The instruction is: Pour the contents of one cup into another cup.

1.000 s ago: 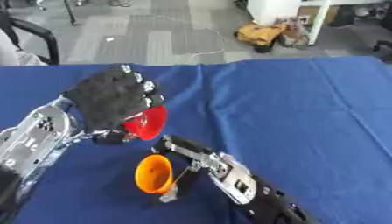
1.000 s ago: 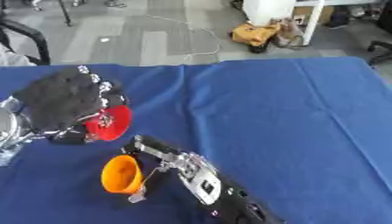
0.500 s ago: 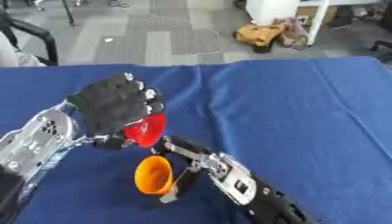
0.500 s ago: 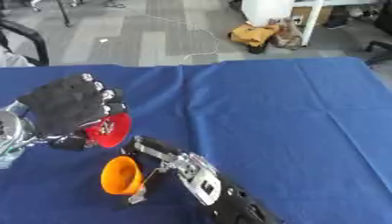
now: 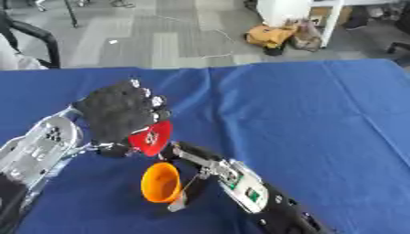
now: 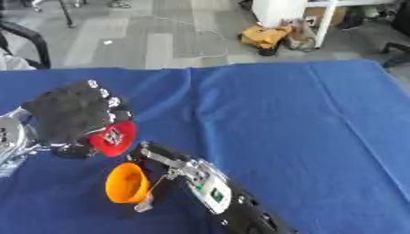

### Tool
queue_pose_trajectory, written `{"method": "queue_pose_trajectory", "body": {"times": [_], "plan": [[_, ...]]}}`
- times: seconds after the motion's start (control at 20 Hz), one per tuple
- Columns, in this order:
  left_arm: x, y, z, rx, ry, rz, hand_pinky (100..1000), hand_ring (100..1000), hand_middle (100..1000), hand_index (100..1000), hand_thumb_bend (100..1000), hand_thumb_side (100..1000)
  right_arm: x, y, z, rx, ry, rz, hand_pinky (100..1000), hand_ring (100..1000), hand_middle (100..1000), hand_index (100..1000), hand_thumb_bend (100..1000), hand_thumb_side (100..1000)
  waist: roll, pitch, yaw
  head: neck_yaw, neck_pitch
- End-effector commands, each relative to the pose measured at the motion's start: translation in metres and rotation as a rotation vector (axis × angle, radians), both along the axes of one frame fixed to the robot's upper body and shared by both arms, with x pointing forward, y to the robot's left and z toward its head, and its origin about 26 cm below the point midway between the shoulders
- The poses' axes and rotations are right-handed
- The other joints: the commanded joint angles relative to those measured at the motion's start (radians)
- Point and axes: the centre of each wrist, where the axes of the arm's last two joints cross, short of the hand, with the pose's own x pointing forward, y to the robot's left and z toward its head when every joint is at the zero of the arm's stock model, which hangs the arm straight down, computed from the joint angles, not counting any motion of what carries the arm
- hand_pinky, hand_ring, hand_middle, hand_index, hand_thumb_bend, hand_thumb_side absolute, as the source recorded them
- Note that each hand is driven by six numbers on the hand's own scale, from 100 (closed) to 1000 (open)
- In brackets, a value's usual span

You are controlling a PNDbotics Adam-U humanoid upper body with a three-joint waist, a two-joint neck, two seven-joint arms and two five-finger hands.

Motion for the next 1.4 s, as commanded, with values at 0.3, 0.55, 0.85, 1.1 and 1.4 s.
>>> {"method": "queue_pose_trajectory", "body": {"times": [0.3,0.55,0.85,1.1,1.4], "plan": [[0.0014,0.0037,0.0072,0.011,-0.028,0.01,100,183,258,675,303,195,0.0043,0.0012,0.0111,0.009,-0.031,0.006,520,316,183,440,714,123,0.002,-0.019,-0.002,-0.003,-0.009],[0.0029,0.0059,0.0039,0.029,-0.022,0.021,100,184,258,675,302,198,0.0043,0.001,0.0105,0.009,-0.03,0.005,521,316,182,440,714,122,0.003,-0.019,-0.003,-0.003,-0.009],[0.0038,0.009,0.0021,0.037,-0.018,0.032,100,184,258,675,301,199,0.0048,-0.0005,0.0093,0.008,-0.028,-0.001,521,316,182,440,714,122,0.002,-0.02,-0.003,-0.004,-0.012],[0.0037,0.0092,0.0018,0.038,-0.016,0.032,100,184,258,675,301,198,0.005,-0.0005,0.0091,0.008,-0.028,0.0,521,314,181,440,714,122,0.001,-0.02,-0.002,-0.004,-0.013],[0.0037,0.0093,0.0022,0.036,-0.017,0.033,100,184,258,675,300,200,0.006,-0.0029,0.0032,0.023,0.019,-0.019,519,313,181,439,702,111,0.001,-0.02,0.0,-0.004,-0.015]]}}
